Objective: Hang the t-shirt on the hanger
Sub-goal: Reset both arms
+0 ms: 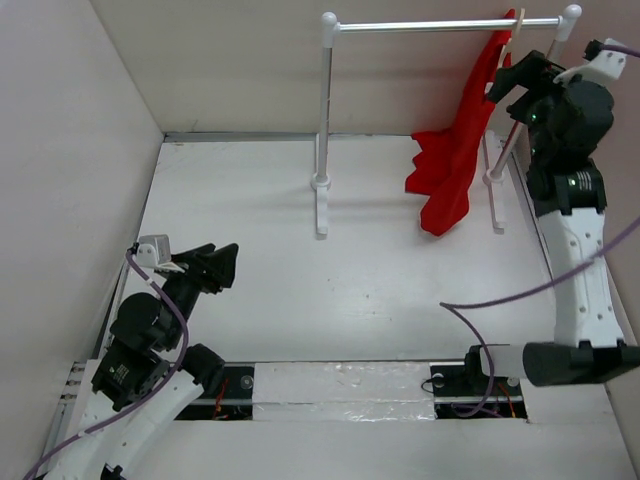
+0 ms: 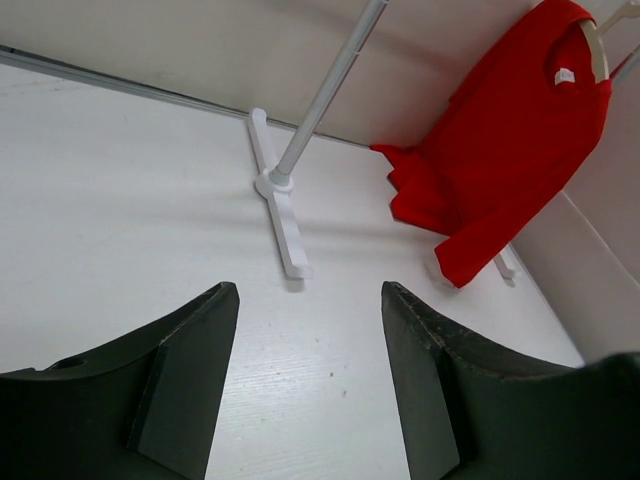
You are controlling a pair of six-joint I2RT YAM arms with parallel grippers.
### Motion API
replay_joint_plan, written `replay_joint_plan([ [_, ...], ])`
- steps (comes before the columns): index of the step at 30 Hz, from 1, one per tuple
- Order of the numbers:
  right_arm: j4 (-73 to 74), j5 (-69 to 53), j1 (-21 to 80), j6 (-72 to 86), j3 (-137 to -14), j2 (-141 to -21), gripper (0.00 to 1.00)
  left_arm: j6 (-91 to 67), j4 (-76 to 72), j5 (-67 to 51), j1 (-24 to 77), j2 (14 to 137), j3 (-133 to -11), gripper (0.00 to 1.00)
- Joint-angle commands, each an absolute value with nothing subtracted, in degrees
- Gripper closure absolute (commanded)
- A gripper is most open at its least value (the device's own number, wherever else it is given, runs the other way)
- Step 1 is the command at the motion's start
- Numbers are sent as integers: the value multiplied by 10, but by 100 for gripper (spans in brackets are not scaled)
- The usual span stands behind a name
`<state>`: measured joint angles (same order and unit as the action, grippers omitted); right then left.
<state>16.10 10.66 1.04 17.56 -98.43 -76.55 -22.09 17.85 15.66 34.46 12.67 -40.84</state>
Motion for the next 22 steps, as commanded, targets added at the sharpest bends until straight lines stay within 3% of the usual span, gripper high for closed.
replay_joint_plan([
  [1,95,96,36,215,-943,-687,0,-216,168,153,346,150,-422,44],
  [11,-6,-78,165,304,-667,-389,0,-252,155,81,346,204,-545,39],
  [16,119,-114,184,301,-653,-295,0,-258,169,85,346,193,-597,38],
  [22,178,-91,184,300,-645,-211,0,-295,178,91,346,171,-575,39],
])
